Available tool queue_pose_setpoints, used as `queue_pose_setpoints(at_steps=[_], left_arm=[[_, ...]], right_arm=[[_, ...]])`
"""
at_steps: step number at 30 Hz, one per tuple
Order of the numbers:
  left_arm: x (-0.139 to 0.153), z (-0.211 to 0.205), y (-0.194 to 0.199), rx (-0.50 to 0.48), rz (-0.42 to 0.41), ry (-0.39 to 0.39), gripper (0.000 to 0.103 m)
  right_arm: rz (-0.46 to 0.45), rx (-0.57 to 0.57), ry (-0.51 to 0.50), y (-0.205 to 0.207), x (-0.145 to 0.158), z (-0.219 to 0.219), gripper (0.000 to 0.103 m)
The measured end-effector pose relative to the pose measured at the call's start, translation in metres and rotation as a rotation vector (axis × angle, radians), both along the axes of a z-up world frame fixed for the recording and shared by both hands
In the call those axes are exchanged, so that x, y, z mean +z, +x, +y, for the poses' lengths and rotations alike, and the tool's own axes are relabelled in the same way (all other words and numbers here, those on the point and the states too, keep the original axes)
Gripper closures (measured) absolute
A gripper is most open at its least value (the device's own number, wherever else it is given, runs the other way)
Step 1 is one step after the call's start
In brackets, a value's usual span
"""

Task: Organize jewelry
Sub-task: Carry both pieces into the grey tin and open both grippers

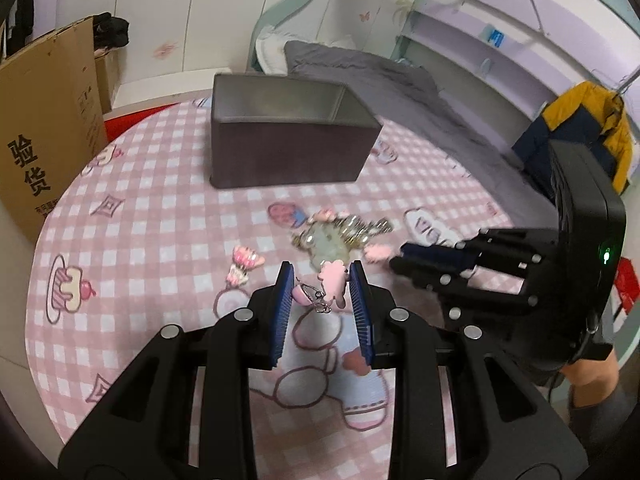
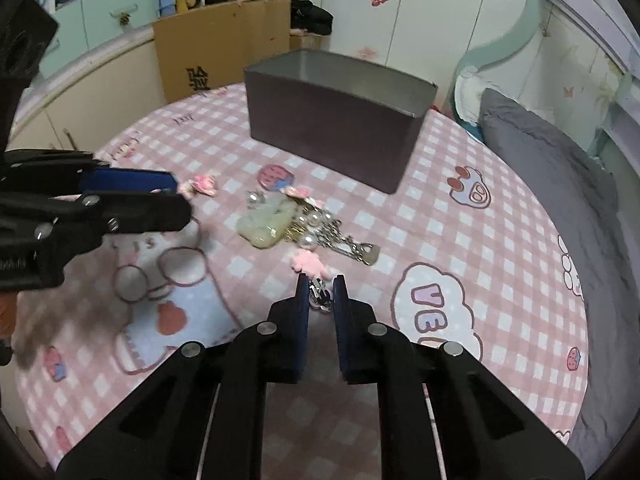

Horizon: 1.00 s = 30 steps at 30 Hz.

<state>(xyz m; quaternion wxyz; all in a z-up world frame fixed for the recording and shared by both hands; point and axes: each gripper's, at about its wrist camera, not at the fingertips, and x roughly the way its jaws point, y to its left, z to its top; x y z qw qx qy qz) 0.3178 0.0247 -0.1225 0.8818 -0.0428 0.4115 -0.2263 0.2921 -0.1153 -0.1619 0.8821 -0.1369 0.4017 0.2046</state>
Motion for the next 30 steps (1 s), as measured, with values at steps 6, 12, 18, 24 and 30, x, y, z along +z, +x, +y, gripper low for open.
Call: queue_pose_setpoints(at_steps=[6, 12, 18, 24, 30], left_arm=[[0.028, 0.000, 0.012, -0.015, -0.016, -0.043, 0.075], [0.052, -0.002, 0.034, -0.021, -0.028, -0.066, 0.075], [0.067, -0.007, 0.071, 0.010, -0.021, -0.056, 0.075], [0.065, -0.014, 0.105, 0.024, 0.011, -0.036, 0.075], [0.040, -0.019, 0.132, 0.050, 0.068, 0.010, 0.075]], right_arm=[[-0.018, 0.025, 0.109, -0.003, 0.035, -0.006, 0.093], [-0.059, 0.037, 0.180, 0.005, 0.071, -0.007, 0.093], [-0.084, -0.005, 0.227, 0.040, 0.093, -0.011, 0.093], [-0.073, -0.033, 0.241, 0.073, 0.095, -0.008, 0.093], [-0.039, -0.046, 0.218, 0.097, 0.077, 0.000, 0.093]])
